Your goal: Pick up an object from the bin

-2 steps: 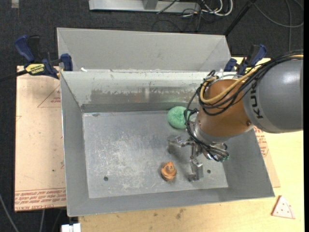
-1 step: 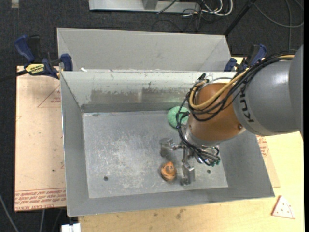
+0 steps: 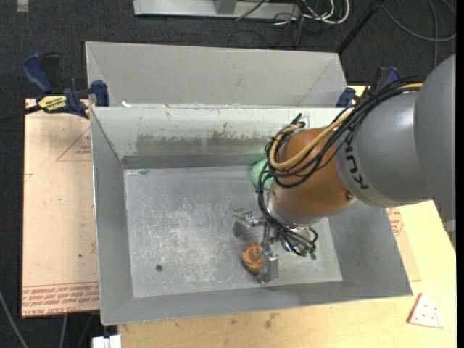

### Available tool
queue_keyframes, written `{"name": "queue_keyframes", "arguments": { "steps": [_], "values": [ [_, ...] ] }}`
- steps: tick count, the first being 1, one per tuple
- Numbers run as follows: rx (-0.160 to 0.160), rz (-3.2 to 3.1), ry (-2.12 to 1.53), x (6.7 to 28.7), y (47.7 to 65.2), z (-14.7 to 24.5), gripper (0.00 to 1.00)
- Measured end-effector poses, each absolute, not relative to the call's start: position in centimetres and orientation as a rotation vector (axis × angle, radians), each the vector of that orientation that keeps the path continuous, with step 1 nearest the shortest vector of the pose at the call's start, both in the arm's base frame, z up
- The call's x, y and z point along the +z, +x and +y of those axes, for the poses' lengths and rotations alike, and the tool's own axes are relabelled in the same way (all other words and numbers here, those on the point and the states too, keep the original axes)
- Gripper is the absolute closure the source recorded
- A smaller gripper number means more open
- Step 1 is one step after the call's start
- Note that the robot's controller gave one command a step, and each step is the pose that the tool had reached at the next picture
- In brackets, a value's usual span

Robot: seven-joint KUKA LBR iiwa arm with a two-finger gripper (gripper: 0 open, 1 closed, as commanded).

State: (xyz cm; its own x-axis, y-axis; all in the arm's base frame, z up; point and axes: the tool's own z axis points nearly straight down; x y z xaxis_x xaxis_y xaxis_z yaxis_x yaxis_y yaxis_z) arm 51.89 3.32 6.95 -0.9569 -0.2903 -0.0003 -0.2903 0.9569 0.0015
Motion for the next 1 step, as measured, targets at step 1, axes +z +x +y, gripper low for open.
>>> {"name": "queue_keyframes", "arguments": {
  "steps": [1],
  "values": [
    [0.003,2.935,-1.112,7.00,51.60,5.19,1.00]
  ]
}}
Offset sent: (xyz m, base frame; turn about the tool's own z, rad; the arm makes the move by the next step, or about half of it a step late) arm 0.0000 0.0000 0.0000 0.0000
